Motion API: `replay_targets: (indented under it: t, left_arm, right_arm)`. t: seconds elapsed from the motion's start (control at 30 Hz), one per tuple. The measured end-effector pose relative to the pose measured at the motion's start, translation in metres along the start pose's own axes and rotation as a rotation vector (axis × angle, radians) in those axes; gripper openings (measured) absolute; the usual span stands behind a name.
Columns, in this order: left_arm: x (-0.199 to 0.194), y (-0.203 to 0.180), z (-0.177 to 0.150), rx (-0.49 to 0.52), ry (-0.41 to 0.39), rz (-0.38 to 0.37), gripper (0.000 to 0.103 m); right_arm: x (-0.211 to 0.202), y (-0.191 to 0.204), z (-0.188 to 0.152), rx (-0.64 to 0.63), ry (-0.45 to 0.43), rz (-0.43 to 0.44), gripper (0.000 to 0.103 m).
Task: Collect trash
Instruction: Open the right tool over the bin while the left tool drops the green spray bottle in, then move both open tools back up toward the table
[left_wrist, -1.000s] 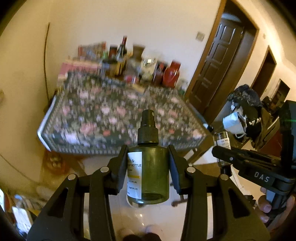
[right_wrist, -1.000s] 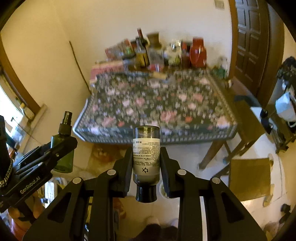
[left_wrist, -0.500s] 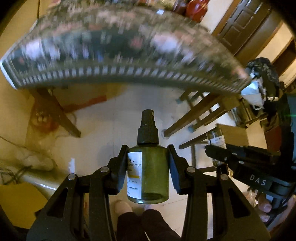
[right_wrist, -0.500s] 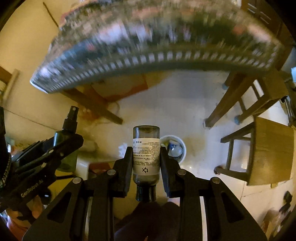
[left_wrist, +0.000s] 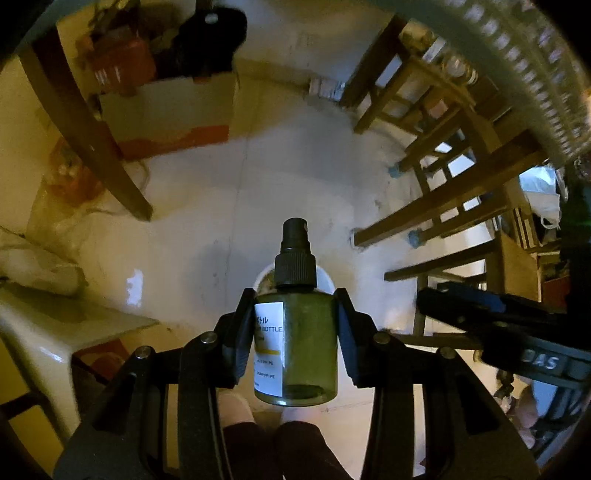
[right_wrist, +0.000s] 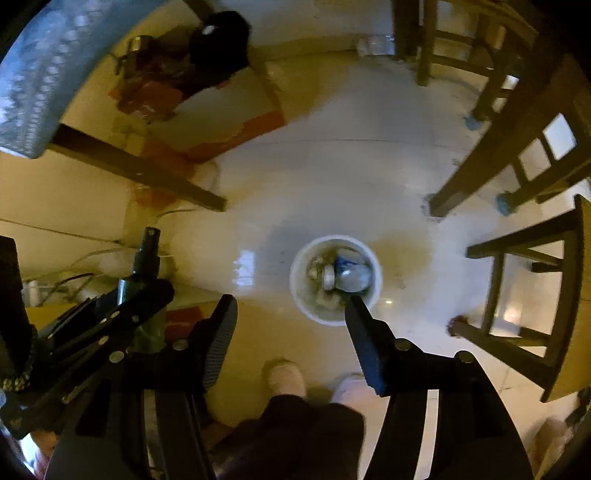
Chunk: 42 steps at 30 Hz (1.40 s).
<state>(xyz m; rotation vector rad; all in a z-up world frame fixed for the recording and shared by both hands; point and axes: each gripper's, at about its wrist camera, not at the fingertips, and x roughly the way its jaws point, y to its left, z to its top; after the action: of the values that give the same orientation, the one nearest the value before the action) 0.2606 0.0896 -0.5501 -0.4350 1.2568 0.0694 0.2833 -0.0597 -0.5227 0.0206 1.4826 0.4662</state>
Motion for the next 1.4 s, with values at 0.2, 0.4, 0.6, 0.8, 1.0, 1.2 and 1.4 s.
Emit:
replay_targets:
  t: [0.2, 0.4, 0.6, 0.8, 1.0, 1.2, 1.4]
  left_arm:
    - [0.054, -0.011, -0.007, -0.002, 0.076, -0.039, 0.041]
    - [0.074, -0.023, -0.003, -0.045, 0.104, -0.044, 0.051]
    - [0.055, -0.034, 0.003, -0.006, 0.099, -0.011, 0.052]
    - [0.008, -0.047, 0.015, 0.041, 0.054, 0.025, 0.051]
    - [-0.075, -0.056, 0.031, 0.042, -0.016, 0.022, 0.051]
    - [-0.168, -0.068, 0.046, 0.054, -0.115, 0.011, 0.052]
    - [-0.26, -0.075, 0.057, 0.075, -0.23, -0.007, 0.051]
  right_arm:
    - [-0.001, -0.021, -0.002, -0.016, -0.025, -0.114, 0.057]
    - [0.0, -0.028, 0.001, 0.002, -0.029, -0.117, 0.057]
    - [-0.021, -0.022, 0.006, -0.002, -0.058, -0.104, 0.057]
    - [-0.06, -0.007, 0.013, -0.016, -0.1, -0.105, 0.057]
    - [-0.124, 0.018, 0.017, -0.022, -0.159, -0.102, 0.057]
    - [-0.194, 0.047, 0.016, -0.035, -0.228, -0.112, 0.057]
    - [-0.263, 0.084, 0.009, -0.064, -0.321, -0.136, 0.057]
